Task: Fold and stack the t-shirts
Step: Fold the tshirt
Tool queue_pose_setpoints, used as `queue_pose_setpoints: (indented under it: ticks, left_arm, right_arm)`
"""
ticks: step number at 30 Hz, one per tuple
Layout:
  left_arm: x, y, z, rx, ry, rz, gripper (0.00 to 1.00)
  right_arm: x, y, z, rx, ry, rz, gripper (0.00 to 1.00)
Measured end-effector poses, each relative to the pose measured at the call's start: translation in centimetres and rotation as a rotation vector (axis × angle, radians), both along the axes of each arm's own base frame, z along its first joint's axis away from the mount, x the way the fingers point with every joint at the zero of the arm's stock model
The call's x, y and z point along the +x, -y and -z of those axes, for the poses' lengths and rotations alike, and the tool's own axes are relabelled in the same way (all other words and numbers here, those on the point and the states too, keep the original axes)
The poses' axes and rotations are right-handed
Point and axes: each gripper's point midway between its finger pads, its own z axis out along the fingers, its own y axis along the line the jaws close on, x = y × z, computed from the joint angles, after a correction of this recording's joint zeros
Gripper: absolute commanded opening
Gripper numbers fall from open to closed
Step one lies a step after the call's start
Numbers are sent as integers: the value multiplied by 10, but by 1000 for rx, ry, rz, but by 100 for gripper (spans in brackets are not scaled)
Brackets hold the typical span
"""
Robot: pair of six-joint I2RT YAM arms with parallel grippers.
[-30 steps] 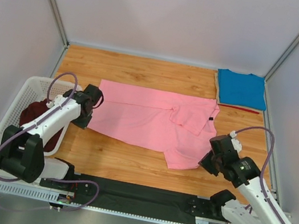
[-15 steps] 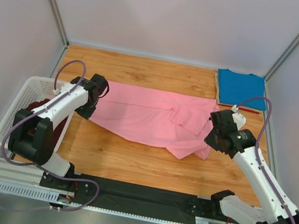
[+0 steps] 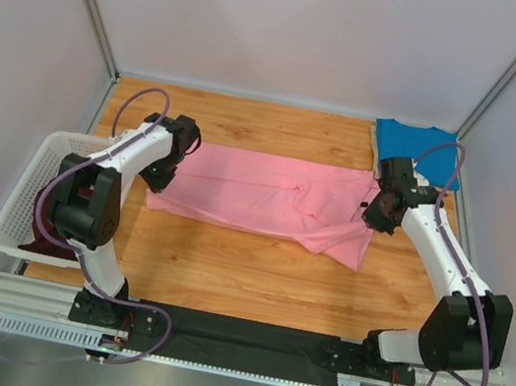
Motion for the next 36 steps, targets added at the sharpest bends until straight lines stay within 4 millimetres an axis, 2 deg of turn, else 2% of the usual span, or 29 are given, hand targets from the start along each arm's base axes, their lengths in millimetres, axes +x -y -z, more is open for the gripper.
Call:
queue_pose_setpoints:
  ticks: [8,14,17,26,31,36]
  left_arm:
    - [28,1,-6,44,-30,6,0]
    - [33,0,-11,61,-39,19,0]
    - [37,1,-9,66,-58,23,0]
    - [69,7,7,82,-68,26,0]
    - [76,7,11,93,-68,25,0]
    - [95,6,15,120,-50,21,0]
  right_arm:
    - [19,0,10,19,-35,-5,0]
    - [32,3,4,2,-19,3,0]
    - [40,1,-1,7,-5,4,0]
    - [67,-1,-6,-8,-5,0,0]
    - [82,-1,-14,-25,4,-12,0]
    - [98,2,-10,-60,-3,-17,0]
